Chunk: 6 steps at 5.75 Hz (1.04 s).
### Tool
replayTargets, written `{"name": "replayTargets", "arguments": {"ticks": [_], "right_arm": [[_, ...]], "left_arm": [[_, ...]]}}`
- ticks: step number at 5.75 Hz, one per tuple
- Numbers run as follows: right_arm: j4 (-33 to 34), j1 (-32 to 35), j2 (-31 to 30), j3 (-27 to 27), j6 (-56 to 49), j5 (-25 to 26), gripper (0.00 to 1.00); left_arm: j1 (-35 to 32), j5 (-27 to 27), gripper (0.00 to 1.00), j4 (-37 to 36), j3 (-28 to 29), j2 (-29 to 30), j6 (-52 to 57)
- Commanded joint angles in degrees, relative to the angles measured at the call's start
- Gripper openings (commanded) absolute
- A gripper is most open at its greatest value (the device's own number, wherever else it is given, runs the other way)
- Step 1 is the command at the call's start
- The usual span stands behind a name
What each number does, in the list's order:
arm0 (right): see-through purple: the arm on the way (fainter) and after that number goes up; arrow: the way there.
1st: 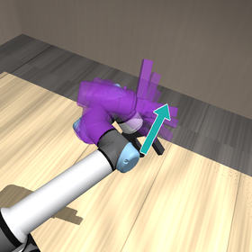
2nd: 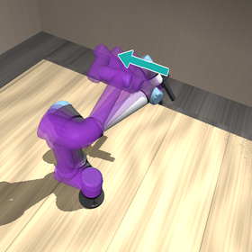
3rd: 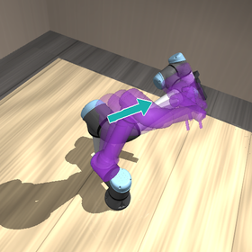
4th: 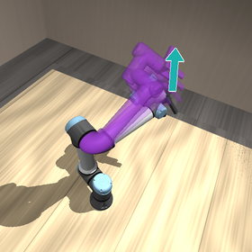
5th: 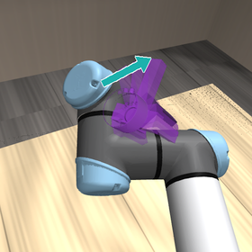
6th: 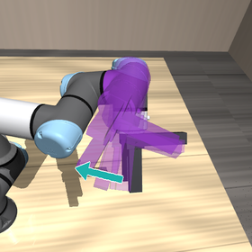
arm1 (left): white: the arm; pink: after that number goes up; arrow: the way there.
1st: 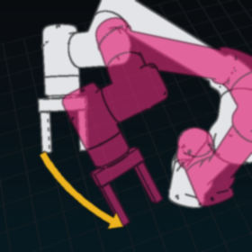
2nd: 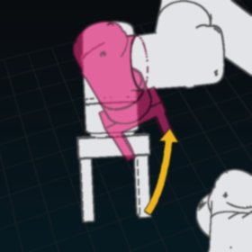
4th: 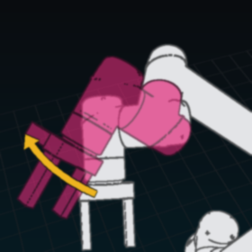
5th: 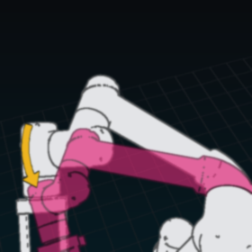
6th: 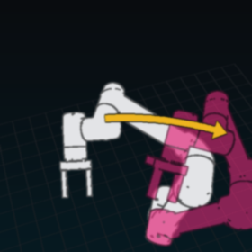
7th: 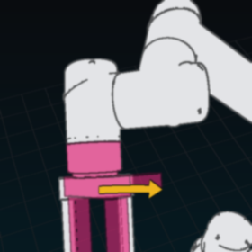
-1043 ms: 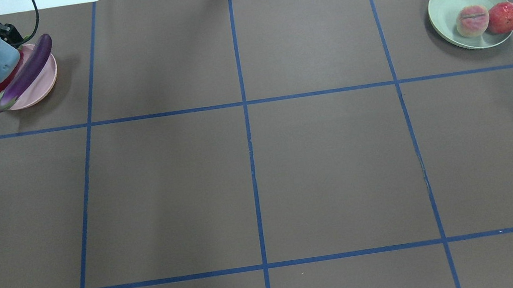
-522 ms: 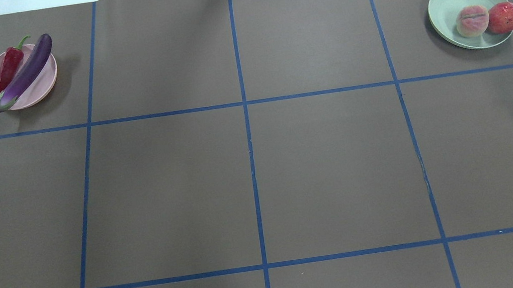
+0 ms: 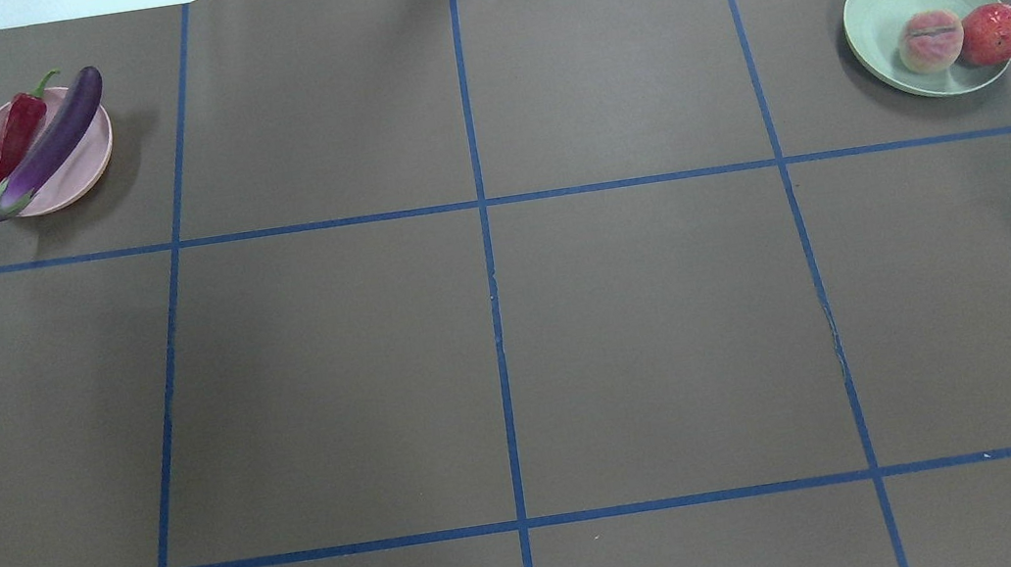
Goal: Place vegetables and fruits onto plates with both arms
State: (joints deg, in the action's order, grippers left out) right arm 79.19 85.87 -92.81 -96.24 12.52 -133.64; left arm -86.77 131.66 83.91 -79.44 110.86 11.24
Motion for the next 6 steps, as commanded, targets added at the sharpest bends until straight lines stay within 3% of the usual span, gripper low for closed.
{"name": "replayTargets", "arguments": {"ticks": [1,3,6], "right_arm": [[0.0,0.0,0.0,-0.1,0.0,-0.1,1.0],[0.0,0.0,0.0,-0.1,0.0,-0.1,1.0],[0.0,0.0,0.0,-0.2,0.0,0.0,1.0]], "left_arm": [[-3.0,1.3,1.0,-0.4,-11.4,-13.6,1.9],[-3.4,0.6,1.0,-2.6,-21.8,-21.7,1.5],[-4.5,1.4,1.0,-7.5,-21.6,-22.4,1.4]]}}
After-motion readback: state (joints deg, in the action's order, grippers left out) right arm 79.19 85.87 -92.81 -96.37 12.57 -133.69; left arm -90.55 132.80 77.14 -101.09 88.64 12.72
